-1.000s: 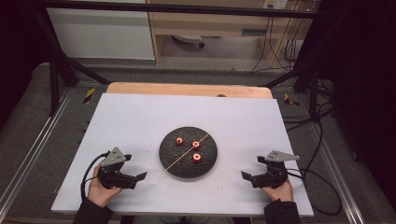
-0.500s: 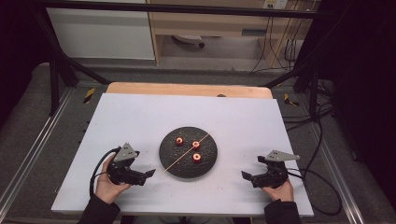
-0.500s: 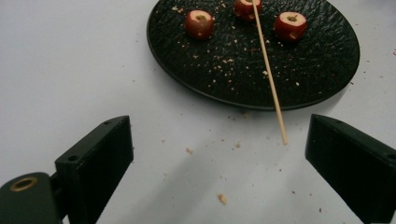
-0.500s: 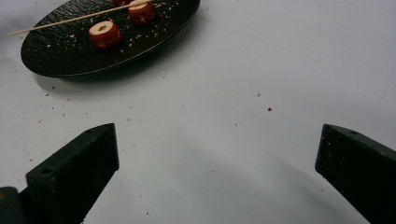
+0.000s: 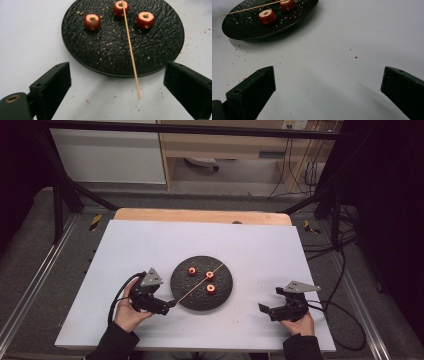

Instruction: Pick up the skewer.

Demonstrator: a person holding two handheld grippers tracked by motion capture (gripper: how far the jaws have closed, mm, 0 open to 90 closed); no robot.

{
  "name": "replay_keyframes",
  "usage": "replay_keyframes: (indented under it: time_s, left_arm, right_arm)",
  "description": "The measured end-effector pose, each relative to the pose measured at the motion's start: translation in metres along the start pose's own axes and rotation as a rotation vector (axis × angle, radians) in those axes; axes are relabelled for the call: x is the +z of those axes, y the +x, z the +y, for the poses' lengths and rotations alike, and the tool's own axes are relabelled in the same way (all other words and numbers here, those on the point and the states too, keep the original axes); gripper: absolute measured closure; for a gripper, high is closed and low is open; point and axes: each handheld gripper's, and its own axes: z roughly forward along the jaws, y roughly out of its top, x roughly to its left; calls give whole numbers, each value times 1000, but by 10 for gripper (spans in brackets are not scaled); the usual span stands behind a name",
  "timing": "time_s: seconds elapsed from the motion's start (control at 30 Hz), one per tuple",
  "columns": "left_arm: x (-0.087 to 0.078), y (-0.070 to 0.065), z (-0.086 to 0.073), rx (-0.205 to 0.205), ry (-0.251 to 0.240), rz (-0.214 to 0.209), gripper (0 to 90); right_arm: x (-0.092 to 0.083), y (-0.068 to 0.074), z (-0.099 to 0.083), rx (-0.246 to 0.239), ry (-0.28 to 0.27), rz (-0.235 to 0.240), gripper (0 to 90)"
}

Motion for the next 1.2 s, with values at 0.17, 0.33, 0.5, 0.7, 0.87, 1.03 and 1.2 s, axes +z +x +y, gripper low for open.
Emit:
replay_keyframes:
  time_s: [0.17, 0.33, 0.5, 0.7, 0.87, 1.03, 1.2]
  left_arm:
    - [9, -3, 9, 6, 31, -13, 76]
    - [18, -5, 18, -1, 51, -19, 116]
    - [28, -7, 25, 3, 88, -26, 195]
    - [39, -8, 31, 5, 123, -41, 299]
    - [46, -8, 35, 0, 162, -50, 430]
    - [54, -10, 39, 2, 202, -60, 537]
    - [58, -13, 42, 3, 231, -53, 648]
  right_arm:
    - [0, 0, 0, 2, -1, 0, 5]
    - [0, 0, 0, 1, 0, -1, 5]
    - [0, 0, 0, 1, 2, 1, 5]
    - [0, 0, 0, -1, 5, 2, 5]
    - [0, 0, 0, 0, 5, 4, 5]
    - [0, 0, 0, 1, 7, 5, 5]
    - [0, 0, 0, 3, 5, 5, 5]
